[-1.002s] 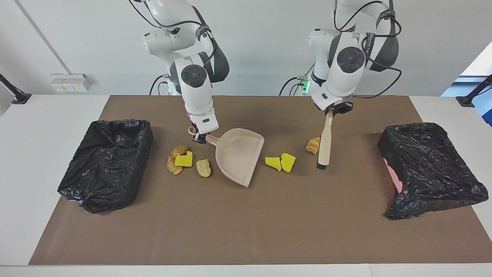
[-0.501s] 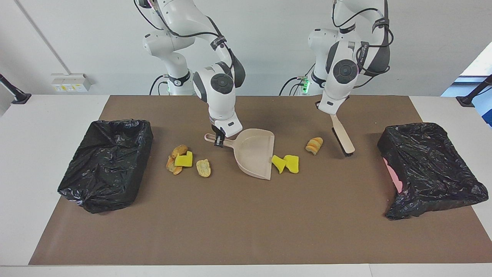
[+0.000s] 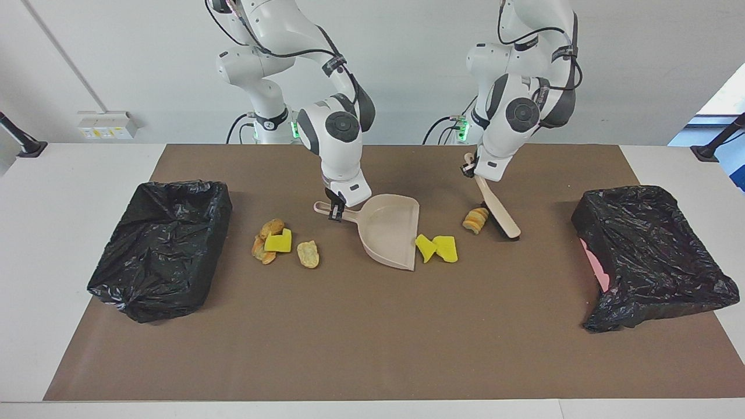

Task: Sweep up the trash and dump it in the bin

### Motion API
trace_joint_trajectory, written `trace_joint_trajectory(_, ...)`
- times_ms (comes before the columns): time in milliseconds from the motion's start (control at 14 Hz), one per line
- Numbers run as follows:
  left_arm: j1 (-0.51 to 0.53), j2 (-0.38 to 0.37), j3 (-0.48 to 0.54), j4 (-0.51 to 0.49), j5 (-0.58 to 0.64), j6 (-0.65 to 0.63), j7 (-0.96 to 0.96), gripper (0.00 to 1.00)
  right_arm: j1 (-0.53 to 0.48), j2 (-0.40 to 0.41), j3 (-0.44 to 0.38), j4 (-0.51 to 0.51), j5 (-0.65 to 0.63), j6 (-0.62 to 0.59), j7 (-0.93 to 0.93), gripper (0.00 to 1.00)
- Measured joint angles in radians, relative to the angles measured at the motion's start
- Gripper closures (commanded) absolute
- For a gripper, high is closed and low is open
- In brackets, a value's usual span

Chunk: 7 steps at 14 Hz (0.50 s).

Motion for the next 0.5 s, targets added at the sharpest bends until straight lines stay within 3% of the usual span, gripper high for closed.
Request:
trace_joint_trajectory(143,-0.021,0.028,-0.004,0.003,-0.004,0.083,0.087,1.00,0.000,0.000,0.000,0.000,0.000,0.000,0.000,1.00)
trace_joint_trajectory(501,-0.080,0.045,-0.008,0.011,-0.009,0.148,0.322,1.00,0.001,0.000,0.001,-0.001,0.000,0.000,0.026,1.00)
